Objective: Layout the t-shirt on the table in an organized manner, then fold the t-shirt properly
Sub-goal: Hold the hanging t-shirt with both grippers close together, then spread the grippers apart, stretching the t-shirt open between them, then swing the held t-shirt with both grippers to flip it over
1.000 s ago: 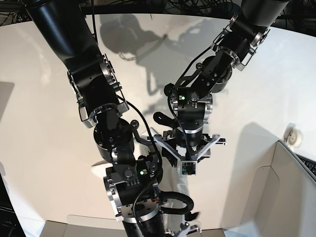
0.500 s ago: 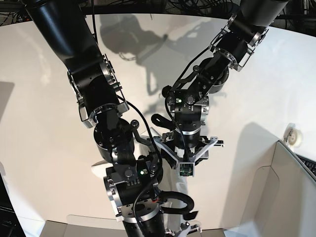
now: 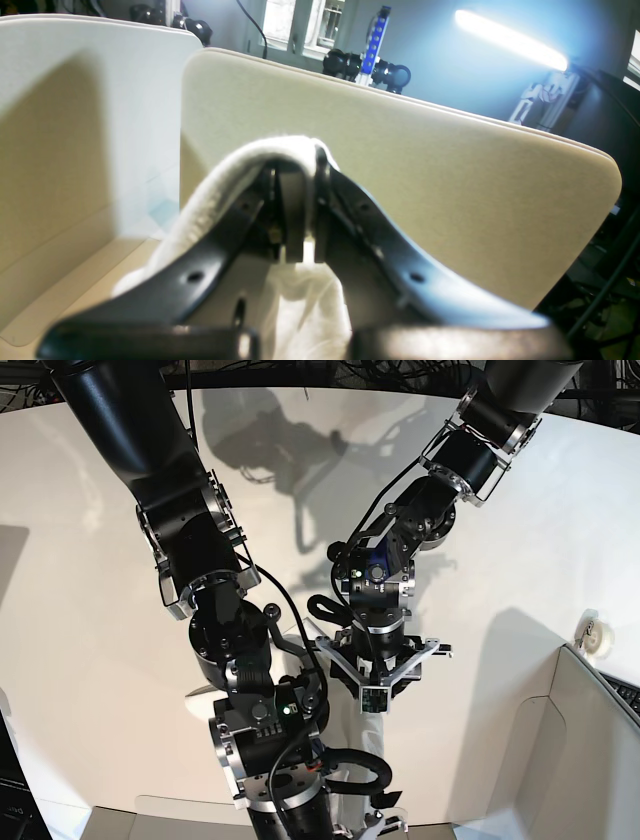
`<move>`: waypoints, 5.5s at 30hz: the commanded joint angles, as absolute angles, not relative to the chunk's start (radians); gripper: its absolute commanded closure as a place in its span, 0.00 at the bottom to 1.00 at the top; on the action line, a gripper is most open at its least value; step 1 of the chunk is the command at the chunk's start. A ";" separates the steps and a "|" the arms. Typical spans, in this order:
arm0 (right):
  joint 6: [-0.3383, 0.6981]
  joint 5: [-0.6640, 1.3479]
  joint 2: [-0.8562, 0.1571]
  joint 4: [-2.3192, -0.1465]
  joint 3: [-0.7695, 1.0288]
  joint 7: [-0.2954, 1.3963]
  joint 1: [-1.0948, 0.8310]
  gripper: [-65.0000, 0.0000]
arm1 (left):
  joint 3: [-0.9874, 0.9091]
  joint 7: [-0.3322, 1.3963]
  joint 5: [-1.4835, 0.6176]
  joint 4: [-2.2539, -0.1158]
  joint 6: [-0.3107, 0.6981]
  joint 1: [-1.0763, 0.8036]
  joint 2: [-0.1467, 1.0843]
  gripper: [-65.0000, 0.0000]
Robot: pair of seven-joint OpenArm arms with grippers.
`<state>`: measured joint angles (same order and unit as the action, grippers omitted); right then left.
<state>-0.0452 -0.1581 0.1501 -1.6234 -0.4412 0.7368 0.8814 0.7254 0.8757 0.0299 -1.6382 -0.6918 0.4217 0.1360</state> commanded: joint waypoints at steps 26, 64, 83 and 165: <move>-0.045 -0.039 0.140 -1.689 -0.329 0.708 0.814 1.00 | 0.423 0.518 -0.499 -1.778 -0.444 0.372 0.223 1.00; -0.042 0.302 0.157 -1.411 -0.131 0.743 1.191 1.00 | 0.383 0.671 -1.199 -1.415 -0.231 1.138 0.699 1.00; -0.096 0.708 0.157 -1.411 -0.239 0.611 1.222 1.00 | 0.562 0.690 -1.325 -1.161 0.165 1.309 0.785 1.00; -0.340 0.981 0.157 -1.578 -0.507 0.395 1.306 1.00 | 0.556 0.596 -1.326 -1.029 0.166 1.309 0.848 1.00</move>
